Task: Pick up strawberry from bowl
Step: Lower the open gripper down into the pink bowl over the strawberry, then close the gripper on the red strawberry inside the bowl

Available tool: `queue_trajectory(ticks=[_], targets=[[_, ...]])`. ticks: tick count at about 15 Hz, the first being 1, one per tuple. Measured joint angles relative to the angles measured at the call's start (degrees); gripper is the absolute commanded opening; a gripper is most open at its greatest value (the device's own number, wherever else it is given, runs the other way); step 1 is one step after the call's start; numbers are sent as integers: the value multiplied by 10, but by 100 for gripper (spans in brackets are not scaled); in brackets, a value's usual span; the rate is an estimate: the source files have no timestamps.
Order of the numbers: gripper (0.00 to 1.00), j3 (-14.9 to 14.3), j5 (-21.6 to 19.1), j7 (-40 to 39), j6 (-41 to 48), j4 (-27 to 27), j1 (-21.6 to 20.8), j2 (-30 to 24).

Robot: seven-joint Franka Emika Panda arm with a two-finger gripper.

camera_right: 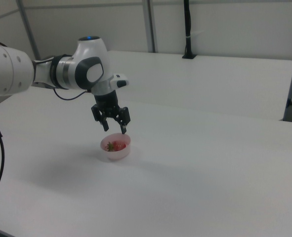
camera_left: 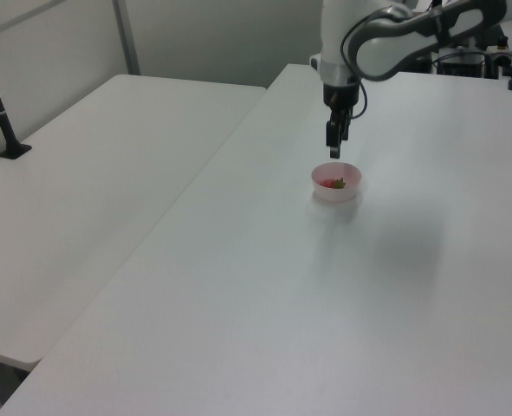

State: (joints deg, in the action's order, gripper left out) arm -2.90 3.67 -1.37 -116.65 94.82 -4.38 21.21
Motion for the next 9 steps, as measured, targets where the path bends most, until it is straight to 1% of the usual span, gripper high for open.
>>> queue_trajectory(ticks=[3, 7, 8, 9], targets=[[69, 0, 0, 0, -34, 1, -12, 37], [64, 0, 0, -5, -39, 2, -15, 65], [59, 0, 3, -7, -39, 4, -15, 69], [55, 0, 6, -8, -44, 7, -15, 71]])
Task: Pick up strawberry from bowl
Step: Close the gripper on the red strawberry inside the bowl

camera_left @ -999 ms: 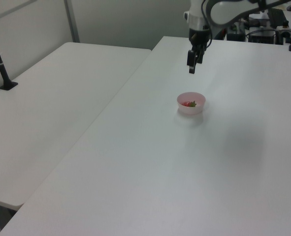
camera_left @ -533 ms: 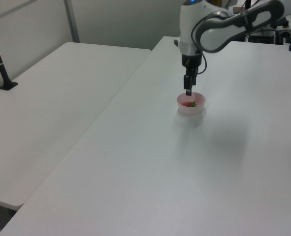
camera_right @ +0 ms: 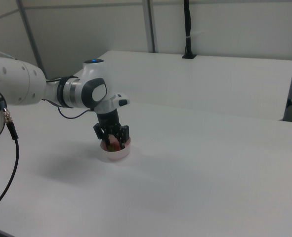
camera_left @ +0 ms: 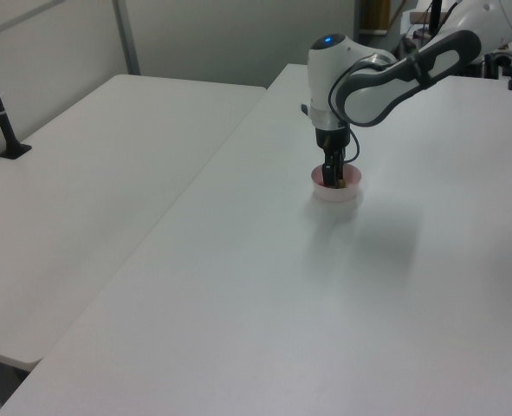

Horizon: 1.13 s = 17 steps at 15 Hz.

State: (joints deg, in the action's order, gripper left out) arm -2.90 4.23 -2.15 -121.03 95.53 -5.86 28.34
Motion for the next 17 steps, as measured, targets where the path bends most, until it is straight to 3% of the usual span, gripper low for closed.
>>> queue_trajectory(ticks=[2, 7, 12, 14, 16, 17], targets=[[51, 0, 1, -1, -16, 5, 0, 3], [50, 0, 1, -9, -21, 4, 1, 0], [50, -3, -18, -9, -8, -10, 10, -44], [63, -5, -25, -14, 14, -20, 16, -59], [66, -6, -27, -25, 27, -20, 21, -66], [79, -6, -27, -28, 28, -16, 21, -64]])
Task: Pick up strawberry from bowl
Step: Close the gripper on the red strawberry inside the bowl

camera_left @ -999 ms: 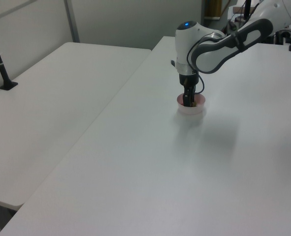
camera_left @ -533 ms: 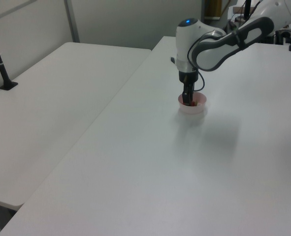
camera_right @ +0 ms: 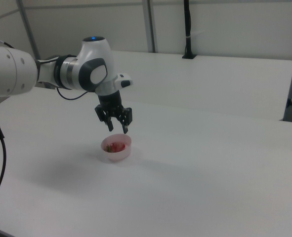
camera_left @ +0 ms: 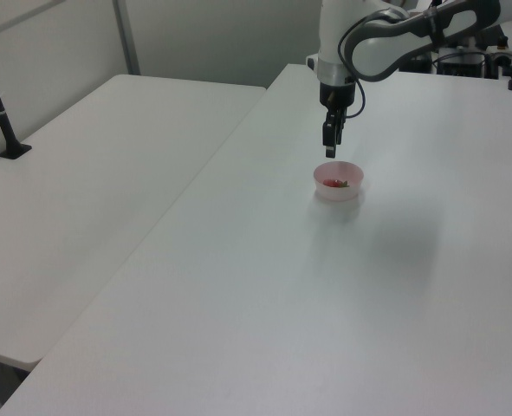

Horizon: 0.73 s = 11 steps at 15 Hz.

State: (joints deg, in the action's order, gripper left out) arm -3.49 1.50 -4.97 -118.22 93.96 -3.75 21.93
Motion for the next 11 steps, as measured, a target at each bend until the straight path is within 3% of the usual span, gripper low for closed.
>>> queue_trajectory(ticks=[8, 10, 11], targets=[[81, 2, 0, -2, -14, 23, -6, 41], [73, 2, 0, -2, -14, 23, -10, 47], [64, 2, 0, -2, -16, 23, -11, 51]])
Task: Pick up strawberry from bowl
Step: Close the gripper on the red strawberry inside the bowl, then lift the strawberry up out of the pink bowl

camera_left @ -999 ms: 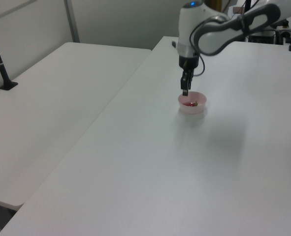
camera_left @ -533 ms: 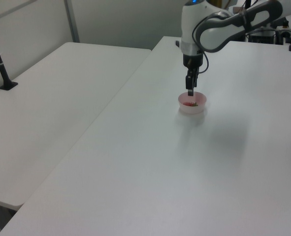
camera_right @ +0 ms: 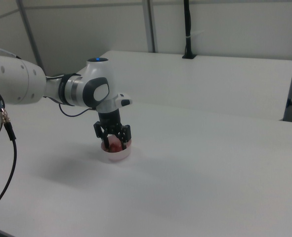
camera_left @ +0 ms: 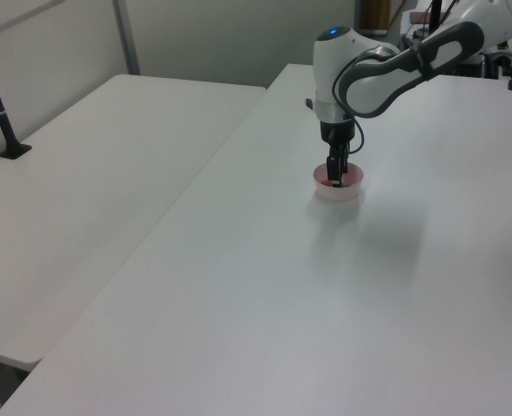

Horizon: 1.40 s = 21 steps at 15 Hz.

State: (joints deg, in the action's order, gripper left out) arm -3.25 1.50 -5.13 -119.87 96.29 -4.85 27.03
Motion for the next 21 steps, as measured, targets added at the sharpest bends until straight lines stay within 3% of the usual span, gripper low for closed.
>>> queue_trajectory(ticks=[5, 12, 18, 21], targets=[[28, 1, 0, 0, -21, 5, -1, 9], [28, 1, 0, 0, -22, 0, -1, 3], [28, 3, -10, 0, 22, -20, 0, -48], [28, -12, -10, -25, 34, -25, 16, -71]])
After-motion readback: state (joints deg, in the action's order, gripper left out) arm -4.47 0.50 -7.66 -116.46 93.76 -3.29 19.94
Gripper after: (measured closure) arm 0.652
